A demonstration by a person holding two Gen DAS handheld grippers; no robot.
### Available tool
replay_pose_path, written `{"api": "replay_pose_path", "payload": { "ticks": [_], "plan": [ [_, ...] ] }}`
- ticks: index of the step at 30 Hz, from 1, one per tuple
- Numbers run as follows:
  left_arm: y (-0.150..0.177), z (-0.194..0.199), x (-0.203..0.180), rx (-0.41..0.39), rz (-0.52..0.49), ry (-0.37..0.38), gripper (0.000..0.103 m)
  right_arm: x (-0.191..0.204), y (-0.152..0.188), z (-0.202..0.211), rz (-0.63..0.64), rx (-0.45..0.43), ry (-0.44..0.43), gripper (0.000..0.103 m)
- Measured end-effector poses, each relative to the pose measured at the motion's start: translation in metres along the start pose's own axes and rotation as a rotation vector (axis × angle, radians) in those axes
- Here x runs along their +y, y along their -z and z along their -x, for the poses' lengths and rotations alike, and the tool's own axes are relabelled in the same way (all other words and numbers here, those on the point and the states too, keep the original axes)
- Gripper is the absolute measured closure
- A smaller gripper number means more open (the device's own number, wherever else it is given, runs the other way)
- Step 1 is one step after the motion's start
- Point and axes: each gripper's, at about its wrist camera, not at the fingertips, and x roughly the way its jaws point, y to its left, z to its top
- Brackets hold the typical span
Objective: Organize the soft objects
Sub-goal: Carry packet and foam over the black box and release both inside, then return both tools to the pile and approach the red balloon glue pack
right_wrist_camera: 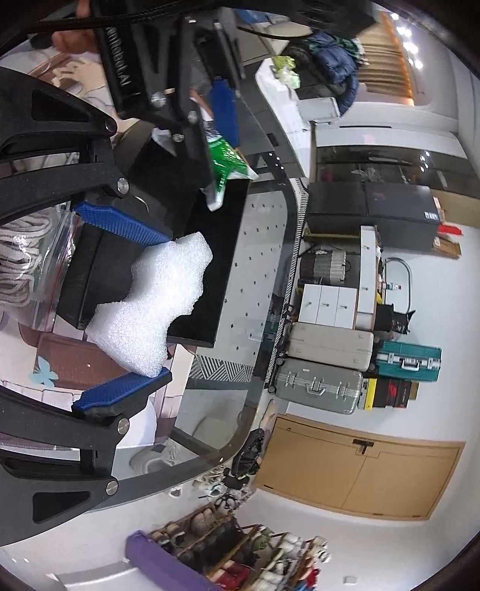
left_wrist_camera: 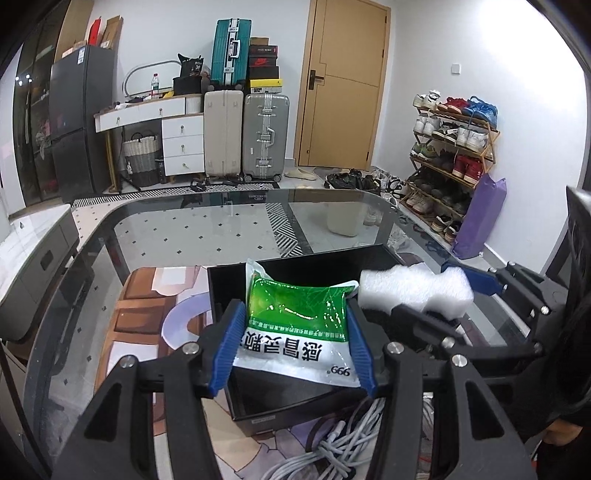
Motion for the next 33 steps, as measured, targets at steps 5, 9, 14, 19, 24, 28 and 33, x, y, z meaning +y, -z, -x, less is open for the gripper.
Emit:
{"api": "replay_pose_path", "payload": {
  "ticks": [5,9,14,19,24,28,33],
  "plan": [
    [-0.002,0.002,0.004,0.001,0.014,0.012,0.05,0.009,0.002,-0.005,0.058,-0.006,-0.014,0.034],
    [-0.003,0.002,0.005,0.005,0.018,0.017,0.05,0.009,0.003,-0.008,0.038,0.002,-0.042,0.032],
    [-0.003,0.0,0.002,0.016,0.008,0.026,0.048,0.001,0.004,-0.004,-0.001,-0.011,-0.05,0.004],
    [-0.003,-0.001,-0.001,0.021,0.002,0.037,0.036,-0.006,0.008,-0.001,-0.025,-0.003,-0.031,0.003],
    [-0.002,0.007,-0.004,0.004,-0.015,0.023,0.011,-0.009,0.01,0.008,-0.017,-0.006,-0.002,0.003],
    [-0.002,0.018,-0.005,-0.008,-0.016,0.025,0.0,-0.02,0.015,0.023,-0.064,0.0,0.011,0.002],
    [0.004,0.039,-0.005,-0.034,-0.009,0.017,0.0,-0.035,0.026,0.058,-0.169,-0.016,-0.018,0.001]
  ]
}}
